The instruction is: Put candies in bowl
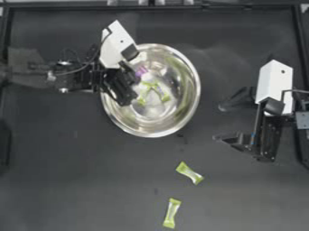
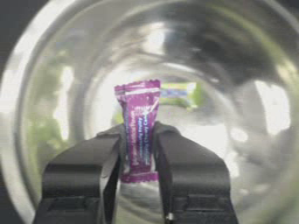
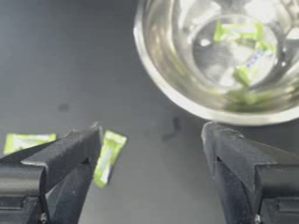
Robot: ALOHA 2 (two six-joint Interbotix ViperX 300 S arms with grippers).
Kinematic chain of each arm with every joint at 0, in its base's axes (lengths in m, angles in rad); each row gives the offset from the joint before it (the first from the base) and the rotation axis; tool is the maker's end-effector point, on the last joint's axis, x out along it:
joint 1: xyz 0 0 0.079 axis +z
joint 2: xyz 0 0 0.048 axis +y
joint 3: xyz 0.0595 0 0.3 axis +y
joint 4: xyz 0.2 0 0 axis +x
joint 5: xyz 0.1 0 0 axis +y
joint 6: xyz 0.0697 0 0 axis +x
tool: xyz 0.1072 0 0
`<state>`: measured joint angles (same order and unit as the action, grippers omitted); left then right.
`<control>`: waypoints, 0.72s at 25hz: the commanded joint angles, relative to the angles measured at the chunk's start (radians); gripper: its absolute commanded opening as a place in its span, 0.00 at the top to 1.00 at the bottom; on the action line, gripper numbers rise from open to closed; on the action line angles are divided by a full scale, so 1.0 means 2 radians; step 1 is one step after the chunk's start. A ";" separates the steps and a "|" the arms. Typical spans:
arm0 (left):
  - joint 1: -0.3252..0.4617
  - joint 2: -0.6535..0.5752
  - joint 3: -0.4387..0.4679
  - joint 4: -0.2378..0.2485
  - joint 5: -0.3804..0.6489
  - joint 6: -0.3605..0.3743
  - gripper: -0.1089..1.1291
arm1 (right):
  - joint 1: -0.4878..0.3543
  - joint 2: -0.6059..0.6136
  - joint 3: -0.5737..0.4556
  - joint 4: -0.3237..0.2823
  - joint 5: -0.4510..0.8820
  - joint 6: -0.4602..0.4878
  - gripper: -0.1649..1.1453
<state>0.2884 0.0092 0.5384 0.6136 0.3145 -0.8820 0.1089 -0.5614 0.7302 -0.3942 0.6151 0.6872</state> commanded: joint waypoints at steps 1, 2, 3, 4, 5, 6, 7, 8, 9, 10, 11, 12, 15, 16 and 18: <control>0.000 -0.002 -0.013 0.000 -0.007 0.012 0.34 | 0.001 -0.002 -0.005 -0.010 -0.003 0.001 0.13; 0.000 -0.002 -0.014 0.000 -0.011 0.016 0.27 | 0.001 -0.002 -0.005 -0.012 -0.003 0.002 0.13; 0.000 -0.004 -0.015 0.000 -0.018 0.020 0.20 | 0.000 -0.002 -0.005 -0.012 -0.005 0.002 0.13; -0.001 -0.006 -0.015 0.000 -0.025 0.023 0.13 | -0.002 -0.001 -0.005 -0.012 -0.005 0.002 0.13; 0.000 -0.009 -0.015 0.000 -0.033 0.025 0.07 | -0.004 -0.001 -0.004 -0.009 -0.006 0.002 0.13; 0.000 -0.012 -0.015 0.000 -0.041 0.030 0.04 | -0.005 -0.001 -0.004 -0.008 -0.007 0.002 0.13; 0.000 -0.016 -0.015 0.000 -0.042 0.034 0.06 | -0.005 0.001 -0.003 -0.008 -0.008 0.002 0.13; -0.001 -0.019 -0.014 0.000 -0.042 0.037 0.08 | -0.005 0.003 -0.002 -0.005 -0.008 0.002 0.13; -0.002 -0.025 -0.012 0.000 -0.044 0.039 0.10 | -0.005 0.006 -0.003 -0.002 -0.009 0.002 0.13; -0.003 -0.031 -0.011 0.000 -0.045 0.041 0.10 | -0.007 0.011 -0.005 0.003 -0.010 0.004 0.13; -0.005 -0.037 -0.008 0.000 -0.045 0.044 0.10 | -0.008 0.016 -0.007 0.008 -0.010 0.006 0.13; -0.009 -0.044 -0.006 0.000 -0.045 0.048 0.09 | -0.009 0.023 -0.009 0.013 -0.009 0.009 0.13; -0.025 -0.071 -0.001 0.000 -0.045 0.053 0.08 | -0.010 0.046 -0.018 0.028 0.003 0.021 0.13; -0.031 -0.081 0.002 0.000 -0.044 0.054 0.08 | -0.010 0.053 -0.021 0.031 0.010 0.025 0.13; -0.043 -0.101 0.008 0.000 -0.041 0.054 0.08 | -0.010 0.066 -0.027 0.046 0.025 0.029 0.13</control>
<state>0.2255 -0.1120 0.5599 0.6136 0.2332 -0.7762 0.0905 -0.4372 0.7102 -0.3237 0.6473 0.7409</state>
